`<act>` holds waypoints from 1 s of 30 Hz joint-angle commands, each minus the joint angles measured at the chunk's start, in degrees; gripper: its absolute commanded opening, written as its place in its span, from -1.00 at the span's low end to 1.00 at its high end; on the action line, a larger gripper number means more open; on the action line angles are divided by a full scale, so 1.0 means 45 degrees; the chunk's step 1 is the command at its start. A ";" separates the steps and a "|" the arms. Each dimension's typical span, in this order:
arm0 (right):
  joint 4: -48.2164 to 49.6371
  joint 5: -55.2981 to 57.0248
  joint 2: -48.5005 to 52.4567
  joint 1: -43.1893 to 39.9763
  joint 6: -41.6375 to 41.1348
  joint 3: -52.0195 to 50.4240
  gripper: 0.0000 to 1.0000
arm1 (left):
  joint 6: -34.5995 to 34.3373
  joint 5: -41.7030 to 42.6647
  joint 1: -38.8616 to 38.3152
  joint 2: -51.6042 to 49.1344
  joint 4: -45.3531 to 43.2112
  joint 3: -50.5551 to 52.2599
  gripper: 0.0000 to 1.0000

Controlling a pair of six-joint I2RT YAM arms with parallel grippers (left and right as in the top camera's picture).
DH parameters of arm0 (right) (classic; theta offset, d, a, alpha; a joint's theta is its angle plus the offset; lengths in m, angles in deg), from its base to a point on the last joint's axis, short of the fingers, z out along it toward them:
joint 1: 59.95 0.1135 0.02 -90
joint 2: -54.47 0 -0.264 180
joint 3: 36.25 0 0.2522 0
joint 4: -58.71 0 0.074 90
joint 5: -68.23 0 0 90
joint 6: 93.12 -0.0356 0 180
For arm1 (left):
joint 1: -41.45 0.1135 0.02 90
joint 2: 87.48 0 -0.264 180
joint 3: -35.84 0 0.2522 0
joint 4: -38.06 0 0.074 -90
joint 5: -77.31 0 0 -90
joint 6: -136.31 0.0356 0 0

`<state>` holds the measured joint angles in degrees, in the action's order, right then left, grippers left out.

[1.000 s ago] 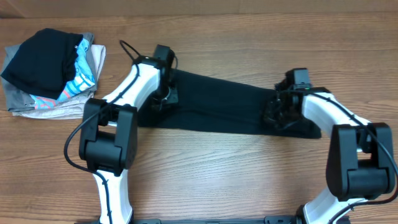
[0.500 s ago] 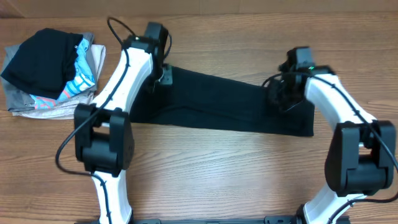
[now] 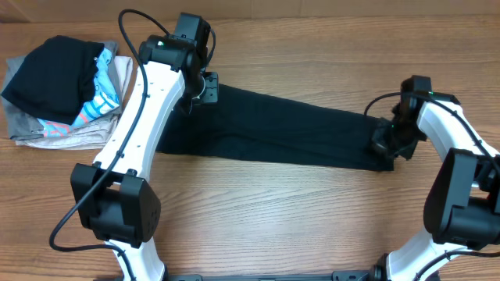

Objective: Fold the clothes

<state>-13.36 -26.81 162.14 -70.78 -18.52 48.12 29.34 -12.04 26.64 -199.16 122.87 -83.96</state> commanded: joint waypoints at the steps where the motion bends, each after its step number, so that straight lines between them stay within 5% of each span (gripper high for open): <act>1: -0.0578 0.0155 -0.0044 -0.0257 0.0024 -0.0112 -0.78 | 0.0058 0.0092 0.0010 -0.0306 0.0073 0.0126 0.03; 19: -0.1219 0.0146 -0.0044 -0.0243 -0.0544 -0.1433 -0.78 | 0.0058 -0.0282 0.0049 -0.0316 0.0384 0.0131 0.21; 21: -0.1336 -0.0024 -0.0049 -0.0243 -0.0486 -0.1375 -0.78 | 0.0058 -0.0277 0.0049 -0.0316 0.0423 0.0131 0.29; 26: -0.1783 -0.1511 -0.0049 -0.0525 0.0685 0.0296 -0.64 | 0.0058 -0.0272 0.0044 -0.0316 0.0364 0.0126 0.98; 30: -0.2176 -0.2395 -0.0049 -0.0952 0.0797 0.2055 -0.36 | 0.0053 -0.0272 0.0044 -0.0316 0.0199 0.0131 1.00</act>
<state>-22.73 -32.82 162.23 -73.40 -16.77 51.44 29.67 -12.76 26.68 -199.79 124.25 -83.83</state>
